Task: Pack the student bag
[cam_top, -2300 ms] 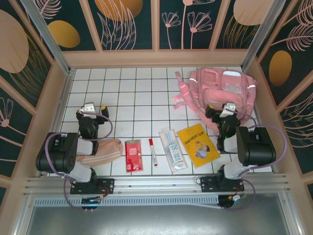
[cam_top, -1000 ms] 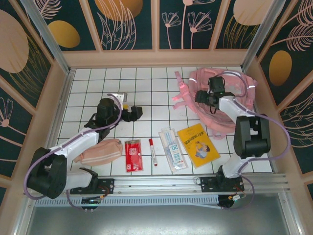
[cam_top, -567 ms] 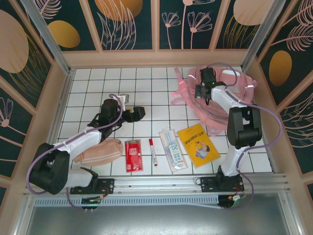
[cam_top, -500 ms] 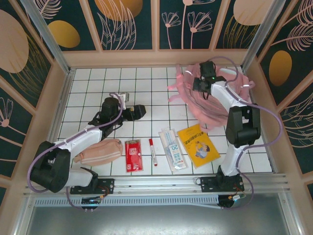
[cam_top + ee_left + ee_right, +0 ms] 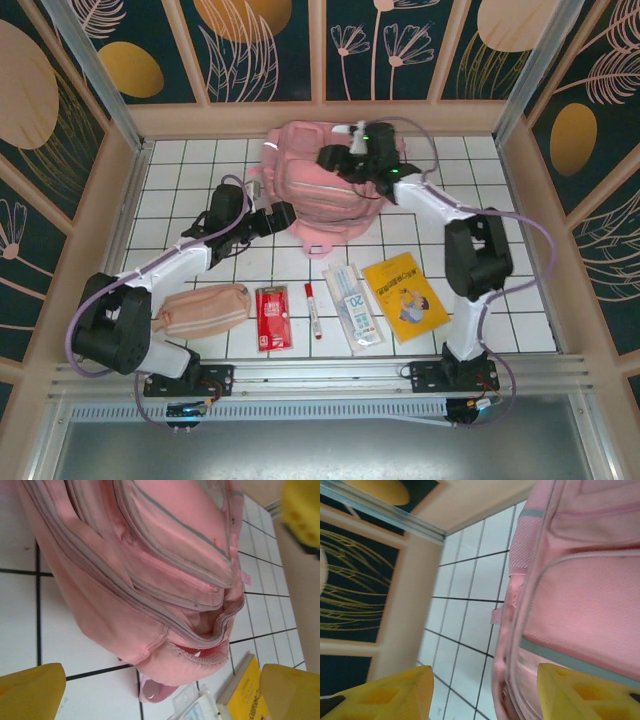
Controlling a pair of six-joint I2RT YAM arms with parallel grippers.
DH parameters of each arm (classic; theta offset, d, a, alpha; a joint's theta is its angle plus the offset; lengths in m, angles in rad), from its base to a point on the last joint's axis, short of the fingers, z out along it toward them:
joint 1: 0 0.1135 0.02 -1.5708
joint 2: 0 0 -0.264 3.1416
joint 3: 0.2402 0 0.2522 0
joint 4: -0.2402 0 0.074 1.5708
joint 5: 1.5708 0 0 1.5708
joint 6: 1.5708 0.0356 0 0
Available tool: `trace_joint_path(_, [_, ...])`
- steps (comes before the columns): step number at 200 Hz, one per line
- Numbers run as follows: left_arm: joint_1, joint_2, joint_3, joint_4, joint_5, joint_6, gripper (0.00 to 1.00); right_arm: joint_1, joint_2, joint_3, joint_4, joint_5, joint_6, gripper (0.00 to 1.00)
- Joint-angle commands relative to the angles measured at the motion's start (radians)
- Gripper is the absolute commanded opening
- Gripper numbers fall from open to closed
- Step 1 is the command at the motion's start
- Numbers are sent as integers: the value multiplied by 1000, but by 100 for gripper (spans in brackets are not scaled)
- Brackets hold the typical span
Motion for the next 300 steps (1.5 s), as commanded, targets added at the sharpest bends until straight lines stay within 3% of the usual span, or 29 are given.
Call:
trace_joint_path(1, [14,43,4,-70,-30,-22,99,-154,-141,-114,-92,95,-169,58])
trace_joint_path(15, [14,73,10,-38,-25,-39,99,-214,-159,-175,-144,148,-211,59])
trace_joint_path(32, [14,121,28,-29,-57,-64,99,-243,-144,-235,-138,109,-196,59])
trace_joint_path(62, [22,219,87,-48,-158,-142,95,-208,-67,-274,-39,21,-119,59])
trace_joint_path(89, [47,302,136,-23,-168,-195,90,-161,33,-245,34,-40,-62,56])
trace_joint_path(111, [84,336,192,-44,-171,-157,79,-125,92,-224,58,-52,-54,48])
trace_joint_path(134, [126,366,236,-84,-157,-96,68,-83,104,-235,58,-61,-71,29])
trace_joint_path(146, [145,379,256,-106,-158,-68,63,-52,99,-252,69,-79,-66,26])
trace_joint_path(169, [204,415,326,-160,-149,-8,67,66,102,-295,182,-147,14,23])
trace_joint_path(189, [270,448,405,-227,-134,40,72,173,111,-297,353,-190,100,29])
trace_joint_path(206, [311,442,449,-271,-120,90,74,190,78,-279,381,-174,103,33])
trace_joint_path(227, [320,398,482,-348,-172,137,77,151,-24,-276,247,-92,-40,42])
trace_joint_path(253, [318,332,442,-421,-107,114,77,-17,-100,-275,-7,49,-326,49])
trace_joint_path(272, [306,270,327,-405,-34,69,78,-122,-88,-280,-92,37,-491,49])
trace_joint_path(300, [282,180,186,-369,-4,3,79,-148,-23,-229,-222,-39,-744,50])
